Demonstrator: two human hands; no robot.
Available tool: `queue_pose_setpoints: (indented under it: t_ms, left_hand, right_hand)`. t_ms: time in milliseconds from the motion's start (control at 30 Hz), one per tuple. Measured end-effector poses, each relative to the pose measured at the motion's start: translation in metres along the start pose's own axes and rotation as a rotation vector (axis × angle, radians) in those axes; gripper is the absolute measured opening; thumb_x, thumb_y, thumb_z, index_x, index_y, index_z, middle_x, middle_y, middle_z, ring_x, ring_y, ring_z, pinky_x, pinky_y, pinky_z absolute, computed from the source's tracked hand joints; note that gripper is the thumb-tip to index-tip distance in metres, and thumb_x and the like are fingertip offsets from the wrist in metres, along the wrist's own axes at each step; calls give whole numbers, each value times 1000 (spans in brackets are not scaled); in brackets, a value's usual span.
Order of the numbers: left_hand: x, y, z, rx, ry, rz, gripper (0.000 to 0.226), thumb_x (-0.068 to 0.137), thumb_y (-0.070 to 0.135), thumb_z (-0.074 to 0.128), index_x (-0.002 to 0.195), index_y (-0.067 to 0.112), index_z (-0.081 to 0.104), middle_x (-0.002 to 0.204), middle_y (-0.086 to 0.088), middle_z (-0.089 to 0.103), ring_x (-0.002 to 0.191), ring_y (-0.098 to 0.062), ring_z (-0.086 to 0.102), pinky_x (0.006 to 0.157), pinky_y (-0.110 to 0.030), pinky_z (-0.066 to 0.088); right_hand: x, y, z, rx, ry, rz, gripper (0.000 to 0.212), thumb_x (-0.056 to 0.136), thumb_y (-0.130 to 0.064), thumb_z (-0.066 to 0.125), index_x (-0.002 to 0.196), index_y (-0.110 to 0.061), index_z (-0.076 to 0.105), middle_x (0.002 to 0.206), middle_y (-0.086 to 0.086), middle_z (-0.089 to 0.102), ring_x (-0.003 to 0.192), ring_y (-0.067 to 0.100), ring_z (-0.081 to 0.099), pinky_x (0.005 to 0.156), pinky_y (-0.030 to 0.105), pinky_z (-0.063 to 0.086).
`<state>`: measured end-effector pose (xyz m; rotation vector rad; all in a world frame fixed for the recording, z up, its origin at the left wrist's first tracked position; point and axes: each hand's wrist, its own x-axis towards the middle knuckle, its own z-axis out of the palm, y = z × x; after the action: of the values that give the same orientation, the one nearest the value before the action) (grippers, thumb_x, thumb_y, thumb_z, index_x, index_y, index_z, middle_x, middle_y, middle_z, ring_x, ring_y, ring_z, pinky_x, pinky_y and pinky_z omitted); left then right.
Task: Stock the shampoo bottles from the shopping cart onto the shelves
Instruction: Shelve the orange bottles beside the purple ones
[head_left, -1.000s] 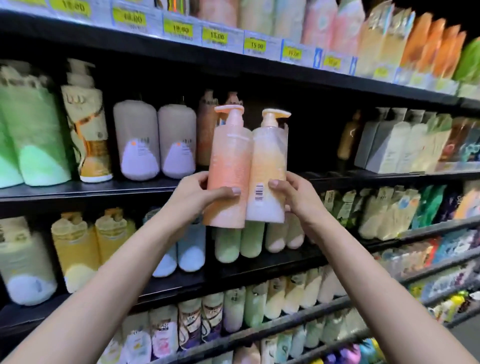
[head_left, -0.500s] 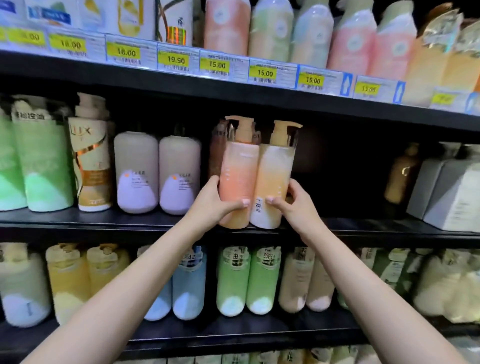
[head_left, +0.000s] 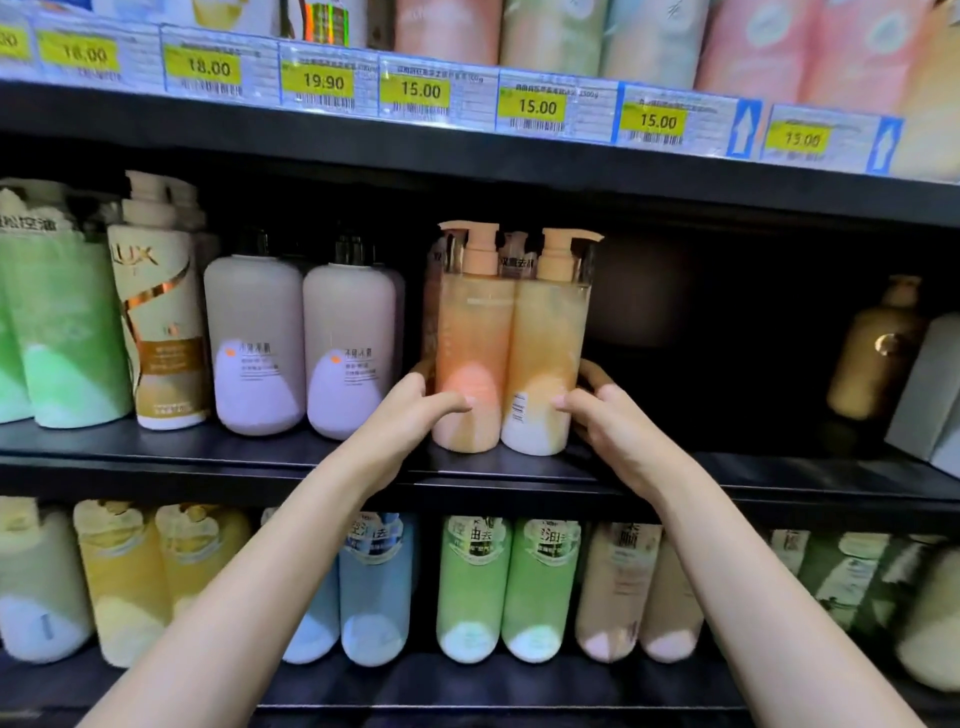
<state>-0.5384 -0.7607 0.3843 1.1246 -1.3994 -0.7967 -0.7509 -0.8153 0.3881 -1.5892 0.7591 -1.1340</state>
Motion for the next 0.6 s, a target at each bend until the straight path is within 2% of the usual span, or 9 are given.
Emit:
queue_pose_setpoints:
  t_ms: [67, 133, 233, 300, 433, 533, 600]
  left_hand:
    - [-2, 2, 1, -7, 18, 23, 65, 65, 24, 66, 128, 12, 50, 115, -2, 67, 110, -15, 62, 95, -28, 47]
    - [-5, 4, 2, 17, 27, 42, 66, 66, 24, 69, 128, 13, 50, 116, -1, 66, 108, -12, 62, 94, -26, 47]
    - [-7, 3, 3, 21, 21, 31, 58, 73, 16, 78, 125, 13, 50, 114, -1, 67, 103, -9, 64, 85, -17, 51]
    - [-7, 5, 3, 25, -6, 19, 53, 76, 15, 76, 123, 14, 51, 113, 1, 67, 100, -6, 65, 79, -13, 52]
    - [-4, 5, 3, -43, -31, -10, 62, 67, 28, 74, 123, 11, 55, 114, -2, 69, 102, -10, 66, 86, -21, 50]
    - [-3, 4, 1, -65, -37, -17, 62, 65, 29, 70, 122, 9, 56, 113, -5, 70, 101, -12, 67, 85, -23, 50]
    - [-4, 3, 1, -54, -32, 7, 60, 67, 25, 76, 121, 10, 55, 111, -3, 70, 99, -10, 68, 81, -17, 52]
  right_hand:
    - [-1, 2, -1, -47, 0, -10, 57, 78, -7, 68, 130, -15, 48, 113, 5, 69, 109, 20, 64, 95, 35, 50]
    - [-3, 2, -1, -78, 12, -21, 55, 80, -4, 71, 129, -15, 49, 116, 8, 68, 109, 20, 65, 97, 35, 49]
    - [-5, 1, 0, -102, 18, -29, 61, 75, -10, 78, 128, -15, 50, 117, 9, 68, 106, 18, 66, 96, 31, 50]
    - [-5, -1, 0, -75, 15, -21, 62, 68, -17, 79, 124, -18, 52, 116, 8, 69, 107, 19, 66, 97, 34, 49]
    - [-5, 0, -2, -19, -23, -1, 53, 67, -16, 69, 118, -23, 55, 114, 4, 70, 110, 19, 65, 96, 37, 49]
    - [-6, 0, -3, -54, -28, -14, 57, 70, -10, 78, 121, -19, 54, 114, 4, 70, 109, 16, 65, 98, 34, 48]
    - [-5, 1, -1, -108, -13, -16, 69, 64, -18, 84, 125, -16, 52, 116, 4, 69, 108, 16, 65, 98, 35, 49]
